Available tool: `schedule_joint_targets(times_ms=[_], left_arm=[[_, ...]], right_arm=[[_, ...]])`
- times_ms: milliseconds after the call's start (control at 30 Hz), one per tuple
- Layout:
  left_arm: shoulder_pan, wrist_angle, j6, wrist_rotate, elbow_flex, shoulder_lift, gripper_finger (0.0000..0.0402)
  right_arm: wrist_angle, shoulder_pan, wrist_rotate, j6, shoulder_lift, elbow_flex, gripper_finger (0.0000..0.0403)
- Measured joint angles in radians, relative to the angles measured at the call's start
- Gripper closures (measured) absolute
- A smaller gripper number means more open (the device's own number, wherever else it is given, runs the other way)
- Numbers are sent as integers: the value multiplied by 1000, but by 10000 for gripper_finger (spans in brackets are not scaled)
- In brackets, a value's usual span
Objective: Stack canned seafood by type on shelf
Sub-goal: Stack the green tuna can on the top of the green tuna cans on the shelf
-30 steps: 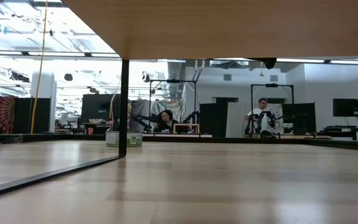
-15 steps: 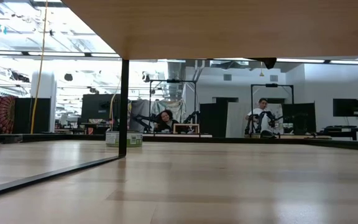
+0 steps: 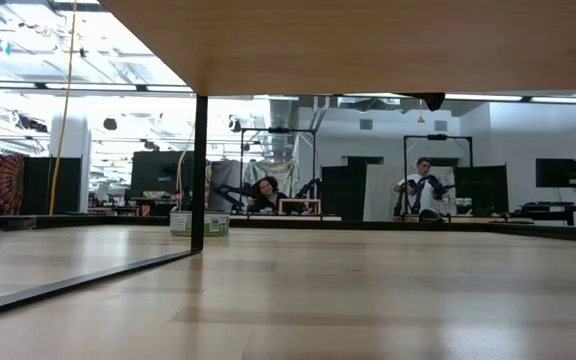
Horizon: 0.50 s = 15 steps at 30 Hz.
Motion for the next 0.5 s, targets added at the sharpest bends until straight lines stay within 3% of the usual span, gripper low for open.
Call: schedule_joint_targets(times_ms=[500], left_arm=[[-11, -124, 34, 53, 0, 0, 134]], right_arm=[[0, 0, 0, -15, 0, 0, 133]])
